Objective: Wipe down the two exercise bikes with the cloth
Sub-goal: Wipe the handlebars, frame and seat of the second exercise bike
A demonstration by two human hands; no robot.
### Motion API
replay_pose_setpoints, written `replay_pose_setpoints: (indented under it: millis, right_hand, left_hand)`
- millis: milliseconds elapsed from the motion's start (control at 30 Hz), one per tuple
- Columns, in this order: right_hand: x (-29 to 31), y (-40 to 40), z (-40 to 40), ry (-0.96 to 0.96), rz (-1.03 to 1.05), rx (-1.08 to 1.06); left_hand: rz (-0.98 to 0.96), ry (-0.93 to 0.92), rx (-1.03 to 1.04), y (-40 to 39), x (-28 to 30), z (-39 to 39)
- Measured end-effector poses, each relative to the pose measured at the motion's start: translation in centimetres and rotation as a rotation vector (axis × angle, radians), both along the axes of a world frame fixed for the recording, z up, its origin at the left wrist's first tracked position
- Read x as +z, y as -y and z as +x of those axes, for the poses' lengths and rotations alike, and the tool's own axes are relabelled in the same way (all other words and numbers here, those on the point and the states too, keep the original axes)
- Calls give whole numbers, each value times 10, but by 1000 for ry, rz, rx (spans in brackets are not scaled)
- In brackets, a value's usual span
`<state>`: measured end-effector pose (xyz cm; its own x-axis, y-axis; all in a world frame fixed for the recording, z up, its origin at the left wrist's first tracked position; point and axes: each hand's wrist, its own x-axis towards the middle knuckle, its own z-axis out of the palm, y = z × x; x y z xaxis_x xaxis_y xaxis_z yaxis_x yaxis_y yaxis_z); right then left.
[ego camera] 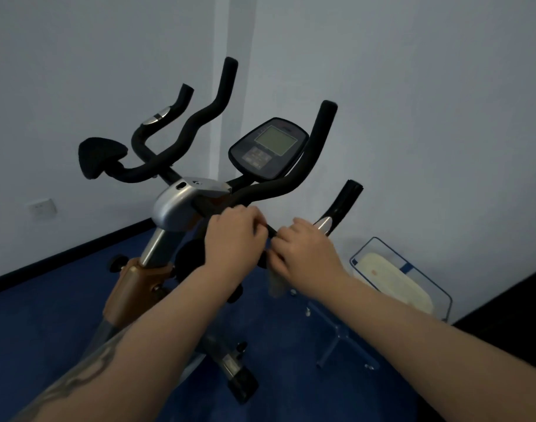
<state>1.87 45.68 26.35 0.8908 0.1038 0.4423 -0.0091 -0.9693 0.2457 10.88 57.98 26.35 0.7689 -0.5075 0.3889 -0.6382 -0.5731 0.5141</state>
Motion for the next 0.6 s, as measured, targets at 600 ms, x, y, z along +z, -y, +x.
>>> replay_pose_setpoints:
  millis: [600]
  right_hand:
    - [4,-18,14,-236,-73,-308]
  left_hand:
    - [161,20,50,0,-17,-5]
